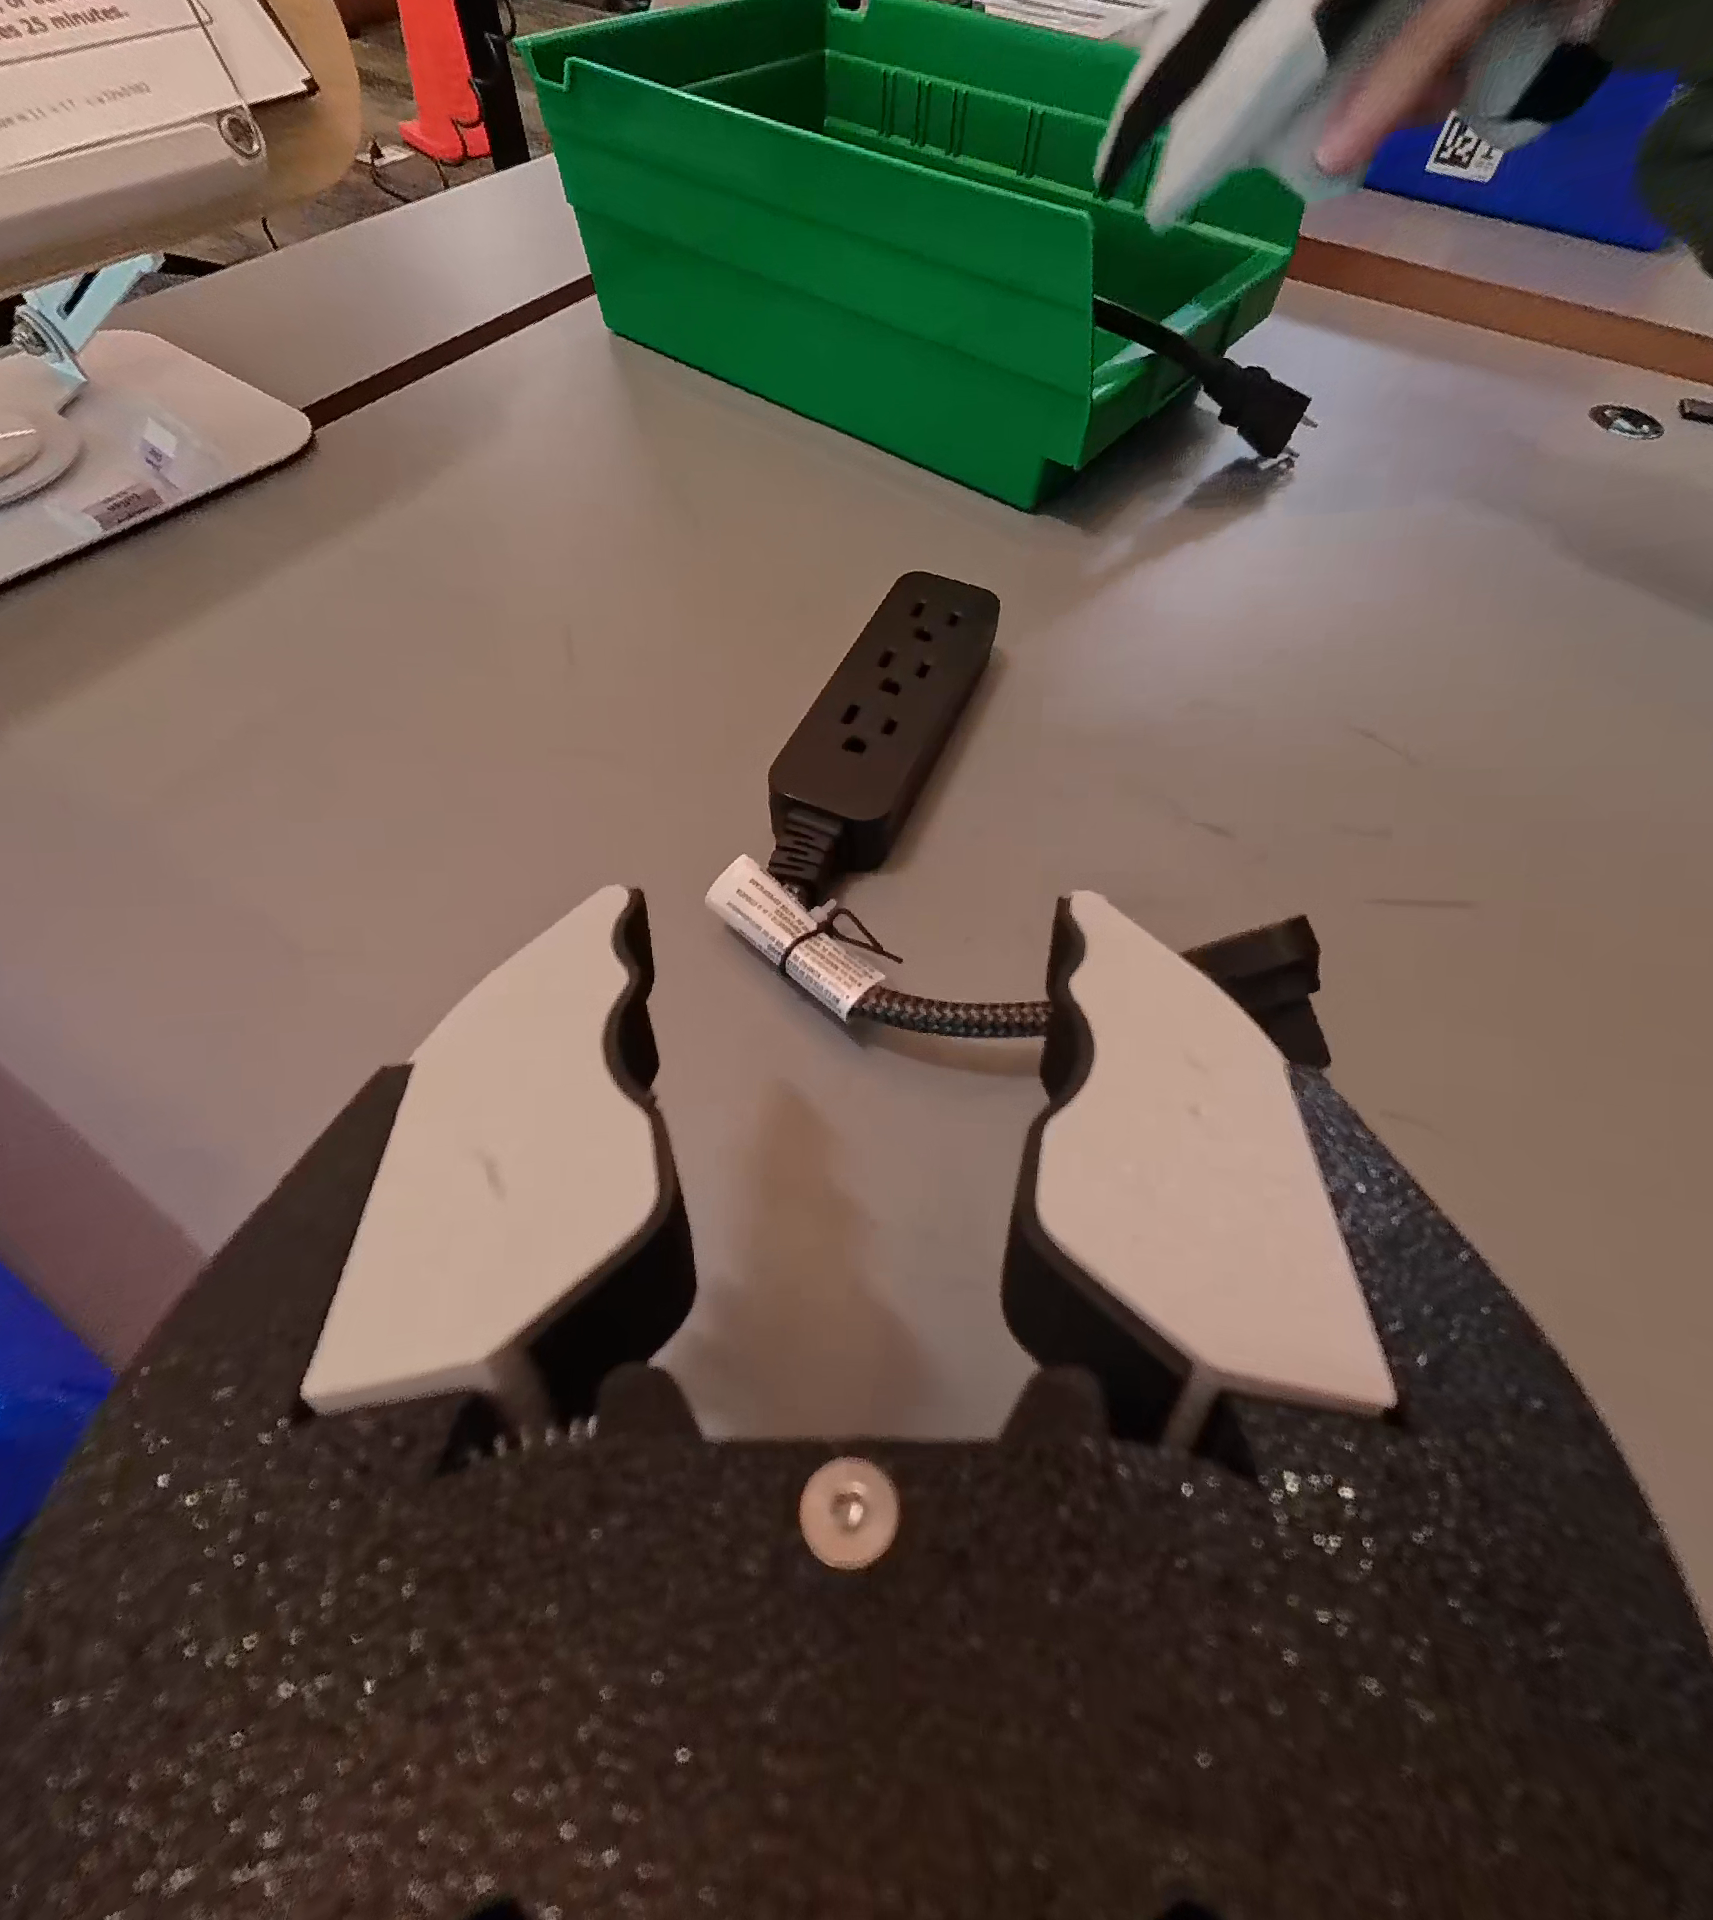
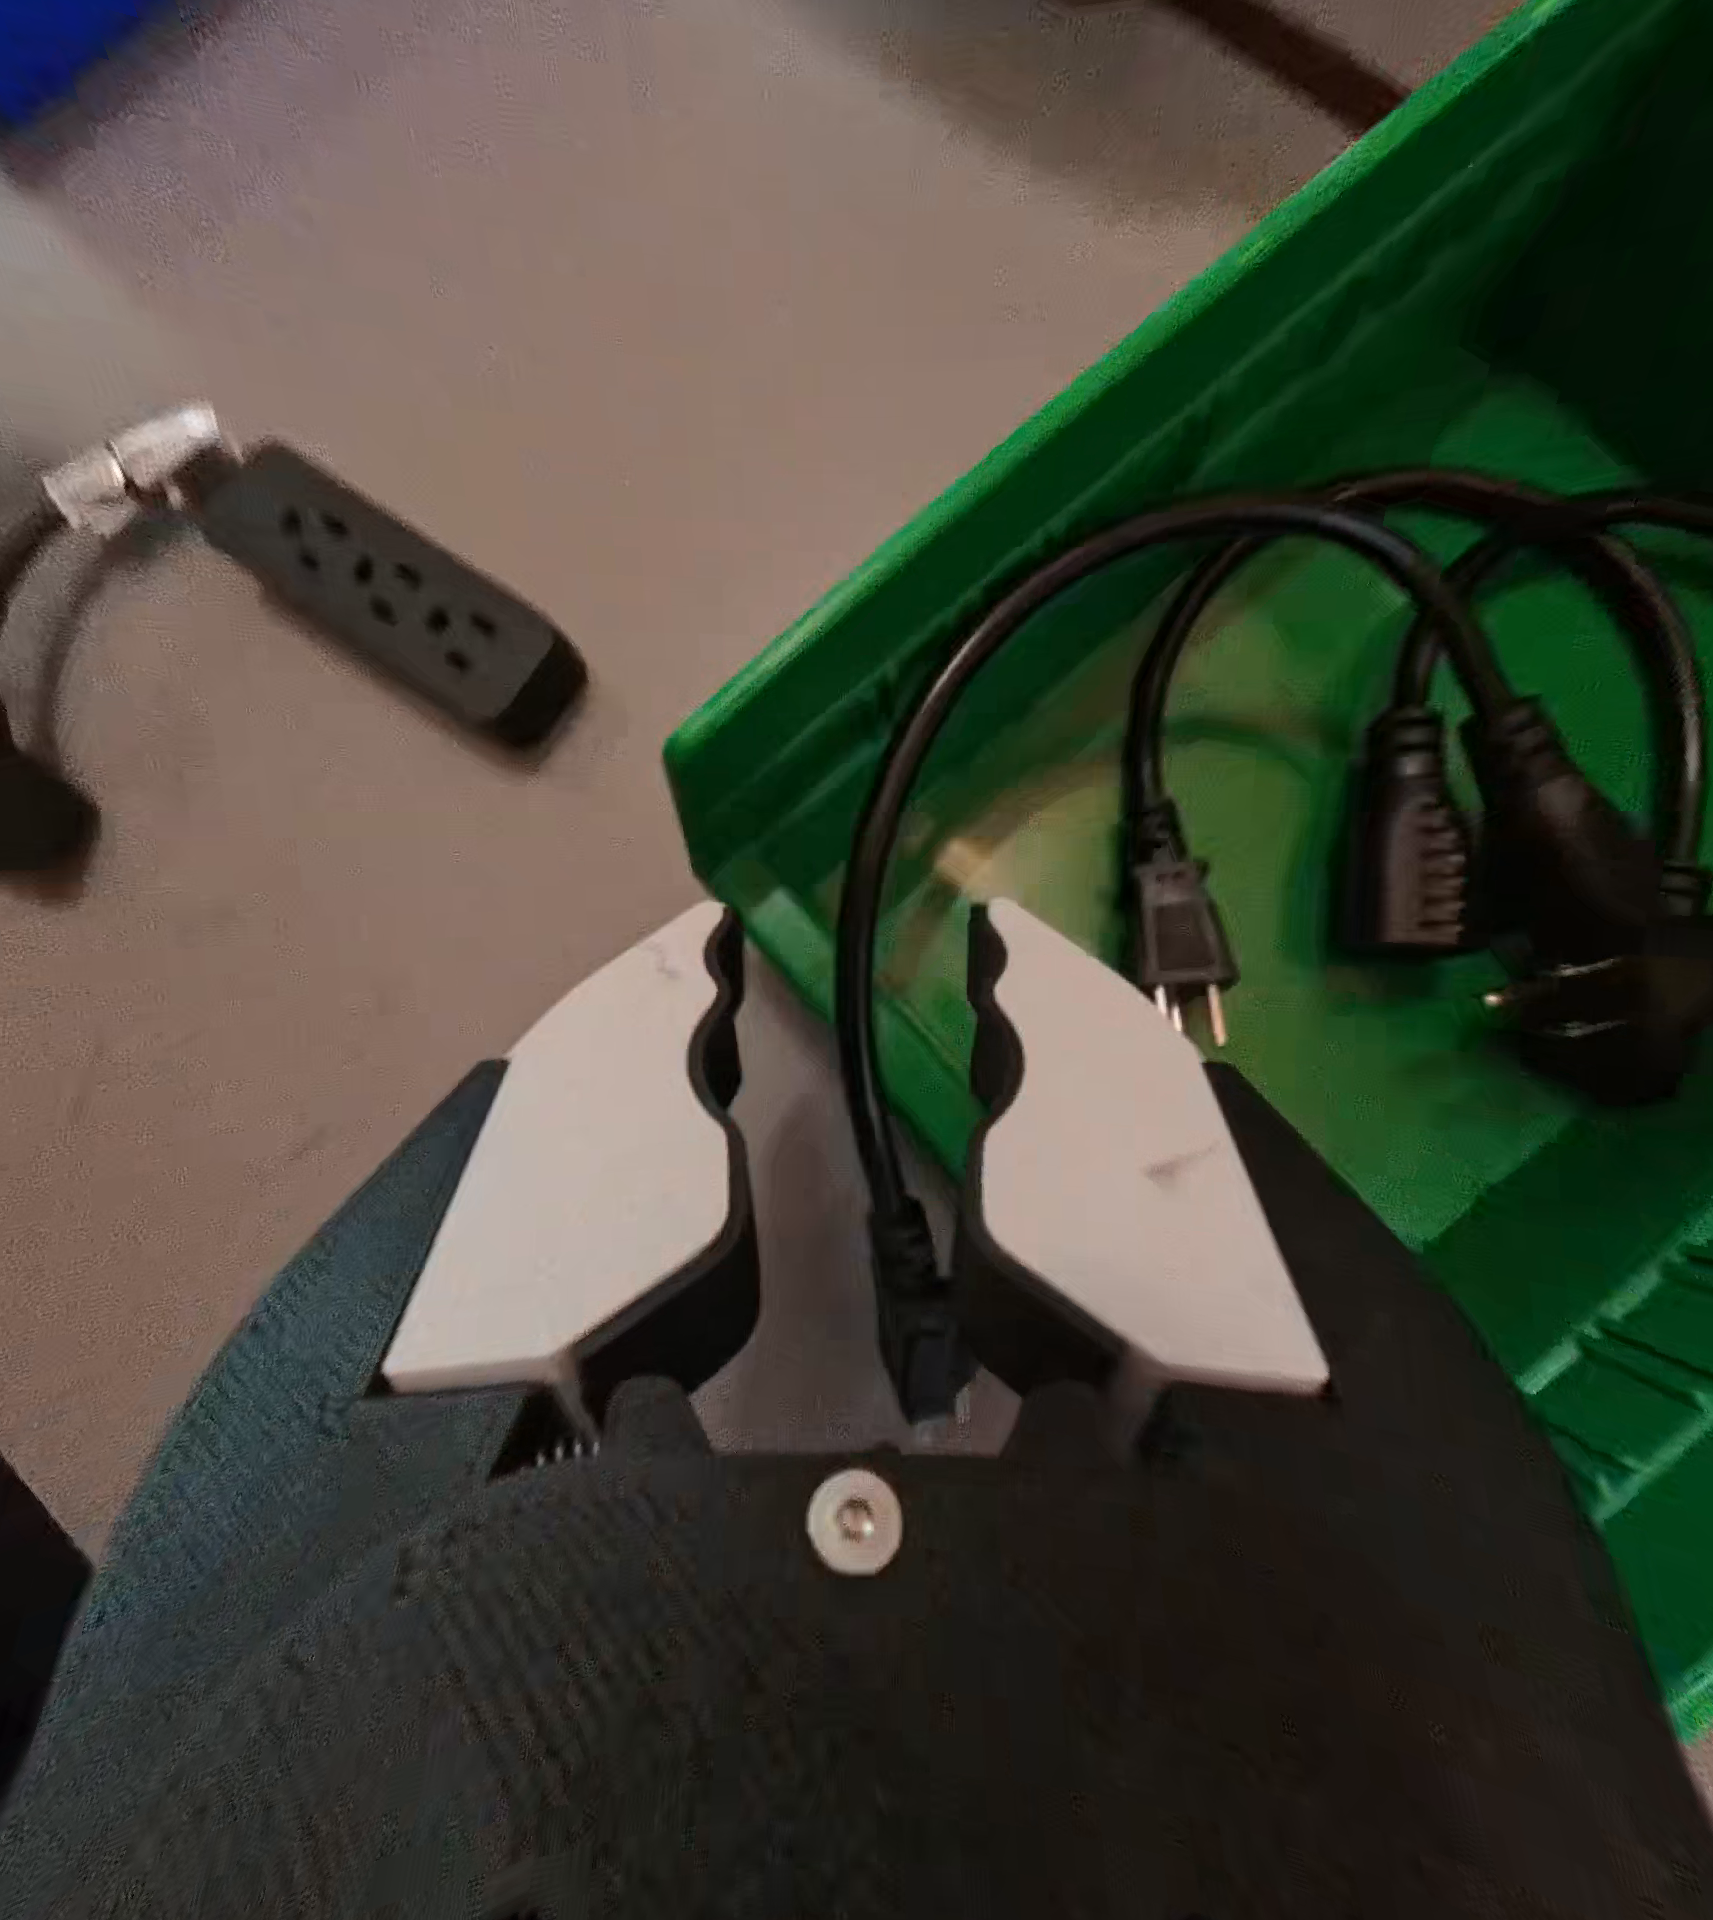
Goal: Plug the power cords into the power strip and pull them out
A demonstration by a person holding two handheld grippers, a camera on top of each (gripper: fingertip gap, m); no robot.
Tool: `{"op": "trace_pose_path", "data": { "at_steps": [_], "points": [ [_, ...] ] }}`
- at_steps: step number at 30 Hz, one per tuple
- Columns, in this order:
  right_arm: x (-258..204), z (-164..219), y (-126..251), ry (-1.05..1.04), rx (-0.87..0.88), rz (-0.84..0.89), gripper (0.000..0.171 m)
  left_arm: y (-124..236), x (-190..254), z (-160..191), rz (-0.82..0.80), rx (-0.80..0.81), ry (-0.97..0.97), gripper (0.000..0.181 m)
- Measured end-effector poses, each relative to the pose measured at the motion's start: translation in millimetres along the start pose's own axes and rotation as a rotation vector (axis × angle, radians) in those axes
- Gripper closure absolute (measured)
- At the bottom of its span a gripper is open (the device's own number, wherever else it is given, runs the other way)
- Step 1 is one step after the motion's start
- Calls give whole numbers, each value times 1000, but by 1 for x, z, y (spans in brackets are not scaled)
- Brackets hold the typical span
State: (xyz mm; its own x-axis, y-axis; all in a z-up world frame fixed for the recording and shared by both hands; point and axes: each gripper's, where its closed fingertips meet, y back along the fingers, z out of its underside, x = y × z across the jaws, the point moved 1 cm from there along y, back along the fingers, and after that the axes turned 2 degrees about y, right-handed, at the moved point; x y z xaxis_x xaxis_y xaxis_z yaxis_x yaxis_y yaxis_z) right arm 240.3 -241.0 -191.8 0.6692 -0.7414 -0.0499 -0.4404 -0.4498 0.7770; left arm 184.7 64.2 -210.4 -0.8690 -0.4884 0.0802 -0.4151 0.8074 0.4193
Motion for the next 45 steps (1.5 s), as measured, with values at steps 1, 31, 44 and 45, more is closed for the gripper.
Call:
{"op": "trace_pose_path", "data": {
  "at_steps": [1, 31, 44, 45],
  "points": [
    [-6, 14, -7, 54, -81, 12, 125, 0, 0, 0, 3, 0, 1, 109],
    [72, -30, -29, 187, -85, 375, 162, -1, 6, 4, 51, 17, 18, 110],
    [-54, -55, 7, 344, 194, 14, 86, -5, 9, 11, 93, 16, 31, 109],
    [-80, -56, -1, 430, 198, -33, 81, -6, 10, 11, 106, 21, 36, 108]
  ]
}}
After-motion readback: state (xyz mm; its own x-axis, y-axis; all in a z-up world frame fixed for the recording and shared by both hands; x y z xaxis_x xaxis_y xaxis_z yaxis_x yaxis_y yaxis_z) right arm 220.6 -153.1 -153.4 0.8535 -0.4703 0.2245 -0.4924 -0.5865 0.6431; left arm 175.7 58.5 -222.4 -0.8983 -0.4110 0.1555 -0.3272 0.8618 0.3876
